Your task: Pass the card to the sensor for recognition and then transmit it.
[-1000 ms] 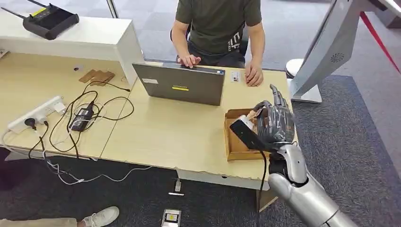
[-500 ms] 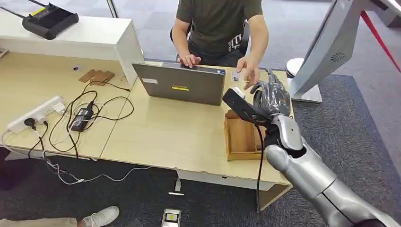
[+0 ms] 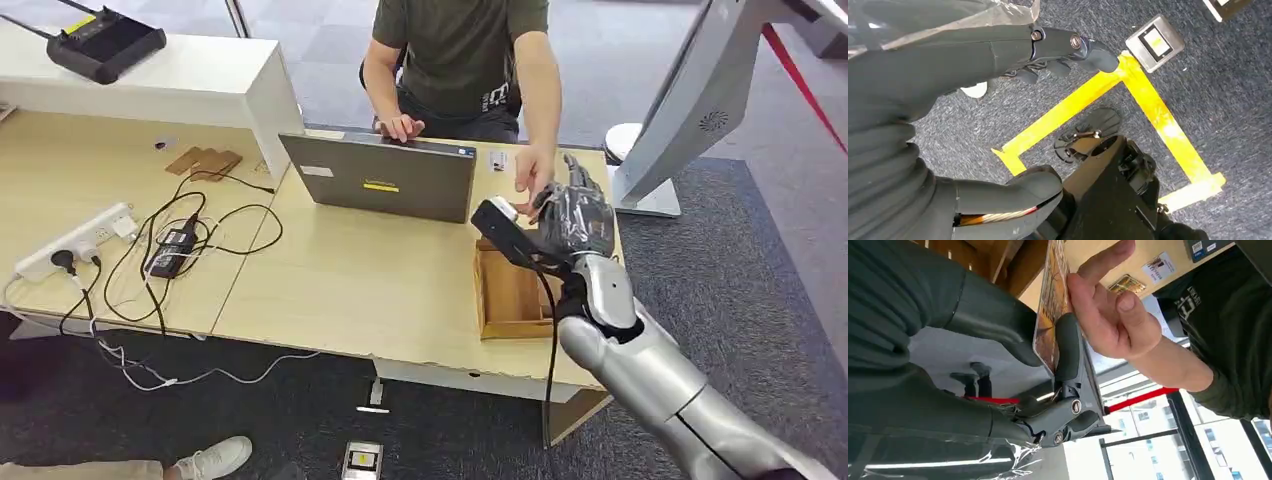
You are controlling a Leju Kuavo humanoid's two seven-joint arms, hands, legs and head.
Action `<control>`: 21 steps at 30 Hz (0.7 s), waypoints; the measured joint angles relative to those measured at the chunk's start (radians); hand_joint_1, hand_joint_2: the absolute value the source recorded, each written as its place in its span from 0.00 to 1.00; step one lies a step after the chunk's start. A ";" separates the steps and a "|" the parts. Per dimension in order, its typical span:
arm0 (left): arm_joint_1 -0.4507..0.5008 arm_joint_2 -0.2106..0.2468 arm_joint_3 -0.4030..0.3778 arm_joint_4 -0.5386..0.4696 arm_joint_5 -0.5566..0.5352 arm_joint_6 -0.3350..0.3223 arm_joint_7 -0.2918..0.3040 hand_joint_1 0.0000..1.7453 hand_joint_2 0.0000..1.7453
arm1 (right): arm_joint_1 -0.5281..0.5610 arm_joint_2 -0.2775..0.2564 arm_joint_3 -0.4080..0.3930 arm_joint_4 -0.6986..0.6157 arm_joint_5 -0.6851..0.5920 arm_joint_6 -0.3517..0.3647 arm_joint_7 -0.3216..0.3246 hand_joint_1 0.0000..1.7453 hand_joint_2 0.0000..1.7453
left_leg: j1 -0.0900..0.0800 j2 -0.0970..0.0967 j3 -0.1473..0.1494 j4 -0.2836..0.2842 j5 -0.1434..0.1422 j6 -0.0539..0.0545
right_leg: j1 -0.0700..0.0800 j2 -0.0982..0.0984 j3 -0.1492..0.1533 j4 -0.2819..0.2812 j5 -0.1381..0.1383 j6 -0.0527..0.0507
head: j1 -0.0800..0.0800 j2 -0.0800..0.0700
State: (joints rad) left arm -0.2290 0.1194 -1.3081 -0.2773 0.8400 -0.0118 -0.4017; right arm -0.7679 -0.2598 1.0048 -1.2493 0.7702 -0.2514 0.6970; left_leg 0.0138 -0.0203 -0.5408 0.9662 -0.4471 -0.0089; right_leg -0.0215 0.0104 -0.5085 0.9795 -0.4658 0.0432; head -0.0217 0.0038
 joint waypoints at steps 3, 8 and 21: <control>0.000 0.000 0.000 0.000 -0.002 -0.001 0.002 0.00 1.00 | 0.009 0.000 -0.007 0.000 0.014 0.001 0.000 1.00 1.00 | 0.000 0.000 0.000 0.000 0.000 0.000 | 0.000 0.000 0.000 0.000 0.000 0.000 | 0.000 0.000; 0.000 0.000 -0.002 0.000 -0.002 -0.002 0.003 0.00 1.00 | 0.022 0.001 -0.023 -0.002 0.031 0.003 0.000 0.00 1.00 | 0.000 0.000 0.000 0.000 0.000 0.000 | 0.000 0.000 0.000 0.000 0.000 0.000 | 0.000 0.000; 0.003 0.000 -0.003 0.000 -0.003 -0.002 0.003 0.00 1.00 | 0.064 0.008 -0.091 -0.032 0.149 -0.013 0.000 0.00 1.00 | 0.000 0.000 0.000 0.000 0.000 0.000 | 0.000 0.000 0.000 0.000 0.000 0.000 | 0.000 0.000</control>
State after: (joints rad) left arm -0.2256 0.1194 -1.3108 -0.2773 0.8366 -0.0133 -0.3990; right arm -0.7038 -0.2518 0.9136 -1.2818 0.9190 -0.2640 0.6973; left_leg 0.0137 -0.0204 -0.5408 0.9661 -0.4471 -0.0089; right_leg -0.0215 0.0104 -0.5084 0.9795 -0.4658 0.0432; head -0.0217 0.0038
